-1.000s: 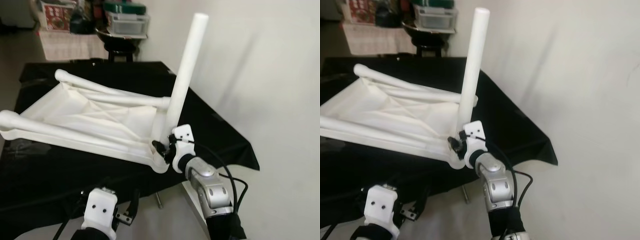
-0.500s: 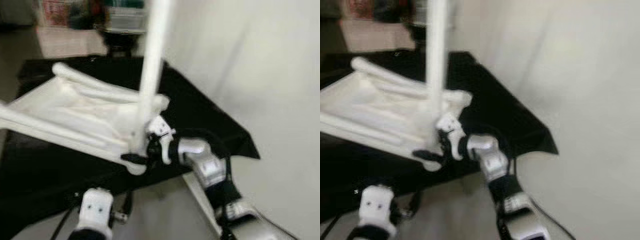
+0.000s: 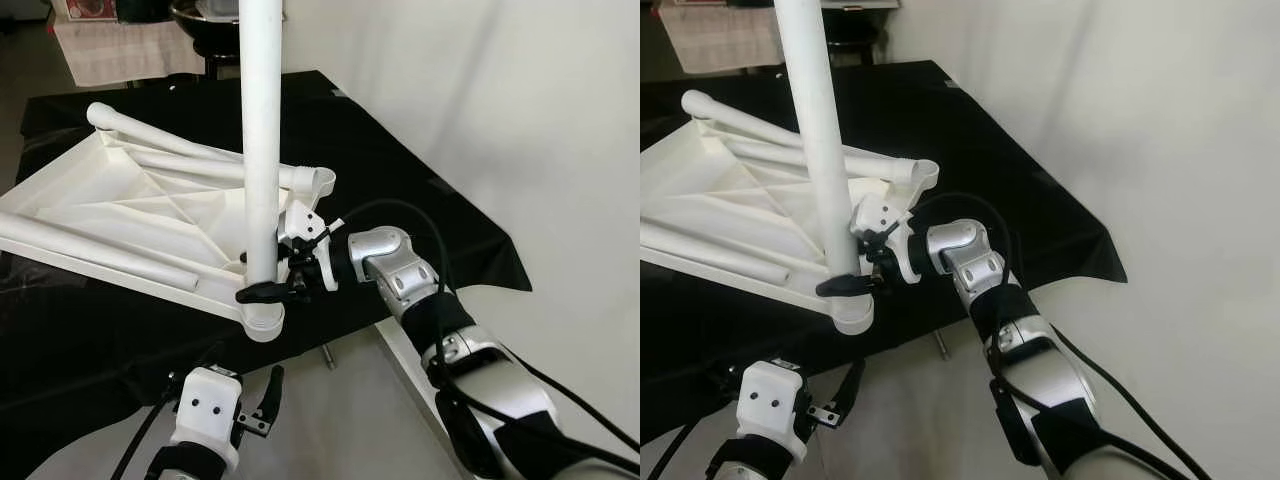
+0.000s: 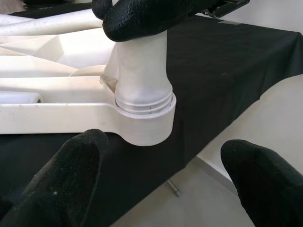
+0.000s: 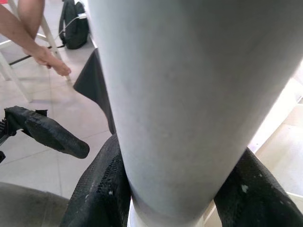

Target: Building children table

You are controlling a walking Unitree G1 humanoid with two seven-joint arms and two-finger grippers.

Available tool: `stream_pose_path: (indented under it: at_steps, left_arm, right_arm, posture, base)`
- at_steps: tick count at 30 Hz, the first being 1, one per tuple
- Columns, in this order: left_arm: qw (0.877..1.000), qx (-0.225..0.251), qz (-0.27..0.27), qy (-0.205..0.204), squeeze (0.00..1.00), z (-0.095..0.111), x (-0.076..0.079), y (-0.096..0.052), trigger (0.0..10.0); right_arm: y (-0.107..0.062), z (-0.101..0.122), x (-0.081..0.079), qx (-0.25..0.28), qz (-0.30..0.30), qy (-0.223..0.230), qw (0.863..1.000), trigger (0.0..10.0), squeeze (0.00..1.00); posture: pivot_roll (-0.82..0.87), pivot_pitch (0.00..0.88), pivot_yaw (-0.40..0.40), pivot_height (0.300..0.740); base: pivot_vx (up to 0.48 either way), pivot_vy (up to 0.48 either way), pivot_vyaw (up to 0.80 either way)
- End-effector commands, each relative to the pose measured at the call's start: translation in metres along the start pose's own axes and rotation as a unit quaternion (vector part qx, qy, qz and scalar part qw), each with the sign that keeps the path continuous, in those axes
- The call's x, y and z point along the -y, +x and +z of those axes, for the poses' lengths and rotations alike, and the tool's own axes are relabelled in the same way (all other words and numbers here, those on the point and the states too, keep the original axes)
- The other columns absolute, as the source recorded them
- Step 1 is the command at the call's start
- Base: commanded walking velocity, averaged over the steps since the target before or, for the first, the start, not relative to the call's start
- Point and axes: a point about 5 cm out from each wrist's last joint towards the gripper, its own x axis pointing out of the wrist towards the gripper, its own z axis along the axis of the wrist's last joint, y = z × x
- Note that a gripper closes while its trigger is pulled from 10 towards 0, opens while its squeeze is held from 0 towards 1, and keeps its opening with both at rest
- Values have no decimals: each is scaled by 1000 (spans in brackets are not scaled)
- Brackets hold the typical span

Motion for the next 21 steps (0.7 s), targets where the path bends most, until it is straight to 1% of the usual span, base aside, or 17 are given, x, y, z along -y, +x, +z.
stream_pose_path:
  at_steps: [1,4,5,8,9,10,11,12,13,14,15,16,17,18,19,20,21]
  left_arm:
    - [1000,-4,1,-5,0,0,3,-2,10000]
    - [1000,-4,0,-6,0,0,4,-2,10000]
    - [1000,-4,0,-7,0,0,4,-2,10000]
    - [1000,-4,0,-8,0,0,4,-2,10000]
    - [1000,-4,0,-9,0,0,4,-3,10000]
    - [1000,-4,0,-9,0,0,4,-3,10000]
    - [1000,-4,1,-9,0,0,4,-4,10000]
    - [1000,-5,2,-9,0,0,5,-5,10000]
    - [1000,-5,2,-9,0,0,5,-5,10000]
    - [1000,-5,2,-9,0,0,5,-5,10000]
    - [1000,-5,3,-9,0,1,4,-6,10000]
    - [1000,-5,3,-9,0,1,4,-6,10000]
    - [1000,-6,4,-9,0,1,3,-6,10000]
    - [1000,-6,4,-9,0,1,3,-6,10000]
    - [1000,-6,4,-9,0,1,2,-5,10000]
    - [1000,-6,4,-9,0,1,2,-5,10000]
    - [1000,-5,-2,-12,0,0,3,-4,10000]
  right_arm:
    - [1,-2,-1,-12,21,-6,1000,0,0]
    - [0,-4,0,-17,16,-5,1000,0,0]
    - [-1,-9,3,-29,-22,-1,999,0,0]
    - [-2,-15,6,-39,-60,6,997,0,0]
    - [-6,-23,9,-45,-112,23,992,0,0]
    - [-6,-23,9,-45,-112,23,992,0,0]
    - [-11,-35,11,-43,-186,56,980,0,0]
    - [-24,-52,17,-32,-340,116,933,0,0]
    - [-24,-52,17,-32,-340,116,933,0,0]
    - [-35,-66,19,-33,-442,158,882,0,0]
    - [-52,-86,5,-27,-531,207,821,0,0]
    - [-52,-86,5,-27,-531,207,821,0,0]
    - [-67,-99,-9,-27,-580,235,780,0,0]
    - [-81,-104,-17,-25,-605,238,760,0,0]
    - [-97,-101,-15,-24,-628,218,747,0,0]
    - [-97,-101,-15,-24,-628,218,747,0,0]
    - [-111,-91,-4,-22,-644,188,741,0,0]
  posture:
    - [53,70,-138,740]
    - [53,70,-138,740]
    - [51,72,-138,740]
    - [51,74,-141,740]
    - [49,76,-145,740]
    - [49,76,-145,740]
    - [45,75,-151,740]
    - [48,75,-153,740]
    - [48,75,-153,740]
    - [49,75,-155,740]
    - [52,89,-149,740]
    - [52,89,-149,740]
    - [35,91,-139,740]
    - [35,91,-139,740]
    - [17,79,-139,740]
    - [17,79,-139,740]
    - [15,79,-141,740]
  base:
    - [0,0,0]
    - [0,0,0]
    - [0,0,0]
    - [0,0,0]
    - [0,0,0]
    - [0,0,0]
    - [0,0,0]
    - [0,0,0]
    - [0,0,0]
    - [0,0,0]
    - [0,0,0]
    - [0,0,0]
    - [0,0,0]
    - [0,0,0]
    - [0,0,0]
    - [0,0,0]
    - [0,0,0]
